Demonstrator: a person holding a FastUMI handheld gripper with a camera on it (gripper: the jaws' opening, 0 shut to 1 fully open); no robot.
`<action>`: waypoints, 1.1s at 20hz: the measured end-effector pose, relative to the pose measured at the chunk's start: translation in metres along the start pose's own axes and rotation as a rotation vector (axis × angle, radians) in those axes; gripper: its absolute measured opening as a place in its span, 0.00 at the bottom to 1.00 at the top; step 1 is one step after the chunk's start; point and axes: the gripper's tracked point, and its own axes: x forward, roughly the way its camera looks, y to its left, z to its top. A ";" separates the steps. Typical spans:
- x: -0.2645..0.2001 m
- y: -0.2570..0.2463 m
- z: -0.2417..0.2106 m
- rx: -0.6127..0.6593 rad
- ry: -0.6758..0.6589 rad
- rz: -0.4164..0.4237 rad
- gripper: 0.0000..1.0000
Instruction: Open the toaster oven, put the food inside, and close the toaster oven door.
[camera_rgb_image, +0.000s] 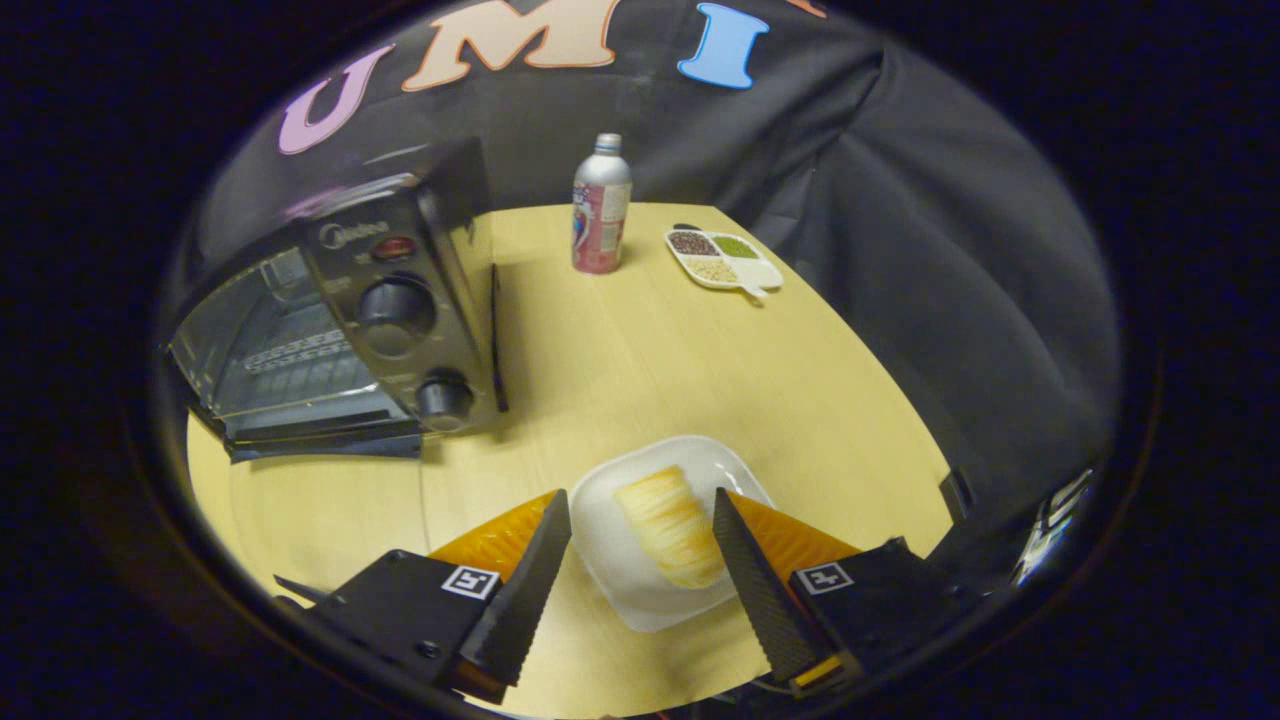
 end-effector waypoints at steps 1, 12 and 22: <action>0.005 -0.004 -0.002 -0.007 0.011 -0.005 0.94; 0.051 -0.018 -0.028 -0.049 0.097 0.060 0.90; 0.055 -0.006 -0.032 0.018 0.110 0.148 0.60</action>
